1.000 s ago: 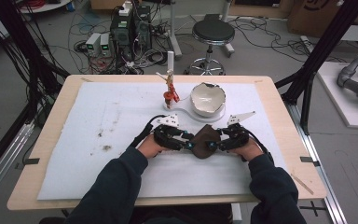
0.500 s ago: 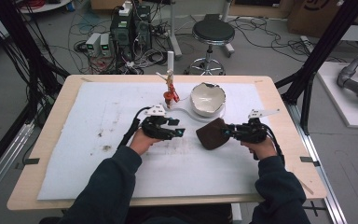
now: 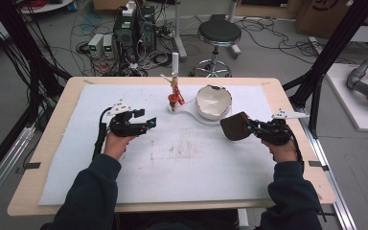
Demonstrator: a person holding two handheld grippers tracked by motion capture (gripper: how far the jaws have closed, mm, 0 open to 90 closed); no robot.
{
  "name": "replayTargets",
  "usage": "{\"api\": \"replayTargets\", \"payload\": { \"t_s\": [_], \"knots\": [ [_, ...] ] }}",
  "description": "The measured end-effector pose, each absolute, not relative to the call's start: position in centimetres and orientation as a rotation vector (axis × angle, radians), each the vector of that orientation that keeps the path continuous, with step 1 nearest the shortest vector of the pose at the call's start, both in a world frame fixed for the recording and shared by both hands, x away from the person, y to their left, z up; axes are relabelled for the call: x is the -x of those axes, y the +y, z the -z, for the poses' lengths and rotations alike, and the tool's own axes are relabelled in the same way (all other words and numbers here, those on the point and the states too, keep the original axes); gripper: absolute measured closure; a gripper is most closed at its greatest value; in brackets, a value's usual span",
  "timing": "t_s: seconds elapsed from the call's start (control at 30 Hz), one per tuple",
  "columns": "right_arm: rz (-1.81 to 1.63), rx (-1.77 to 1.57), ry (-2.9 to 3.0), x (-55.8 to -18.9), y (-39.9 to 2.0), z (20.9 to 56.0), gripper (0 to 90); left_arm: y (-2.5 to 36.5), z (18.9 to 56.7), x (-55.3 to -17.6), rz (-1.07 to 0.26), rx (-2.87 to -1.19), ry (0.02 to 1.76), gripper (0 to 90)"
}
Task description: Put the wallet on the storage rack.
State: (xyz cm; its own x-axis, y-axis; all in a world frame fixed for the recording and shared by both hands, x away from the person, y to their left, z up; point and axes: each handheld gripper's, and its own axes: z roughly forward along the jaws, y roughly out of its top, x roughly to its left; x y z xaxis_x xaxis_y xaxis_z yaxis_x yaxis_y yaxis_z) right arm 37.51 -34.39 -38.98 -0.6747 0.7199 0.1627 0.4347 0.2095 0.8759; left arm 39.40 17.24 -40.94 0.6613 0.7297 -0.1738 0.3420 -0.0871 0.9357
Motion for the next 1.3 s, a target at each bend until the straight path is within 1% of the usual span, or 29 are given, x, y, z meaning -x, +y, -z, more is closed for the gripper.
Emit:
{"api": "replayTargets", "payload": {
  "t_s": [0.13, 0.43, 0.6, 0.87, 1.0, 1.13, 1.3],
  "knots": [
    [-1.460, -1.076, 2.207, -37.3, -34.1, 38.4, 72.9, 18.9, 41.0, -38.8, -0.400, -1.651, 0.925, 25.7],
    [-1.528, -0.949, 2.170, -37.4, -32.6, 35.5, 72.9, 22.2, 40.8, -37.3, -0.475, -1.620, 0.944, 25.8],
    [-1.496, -0.911, 2.166, -38.9, -31.5, 34.1, 72.9, 23.5, 41.1, -37.3, -0.478, -1.590, 0.983, 25.8],
    [-1.498, -0.874, 2.142, -42.5, -29.8, 32.7, 72.8, 23.5, 41.2, -37.4, -0.465, -1.582, 0.980, 25.9],
    [-1.489, -0.829, 2.110, -43.9, -28.6, 32.9, 72.7, 23.6, 41.3, -37.4, -0.462, -1.576, 0.982, 26.0],
    [-1.471, -0.793, 2.114, -45.3, -27.1, 34.0, 72.5, 23.6, 41.3, -37.5, -0.455, -1.575, 0.983, 26.1],
    [-1.448, -0.762, 2.144, -46.4, -26.3, 35.6, 71.8, 23.7, 41.3, -37.5, -0.456, -1.572, 0.983, 26.2]
  ]
}}
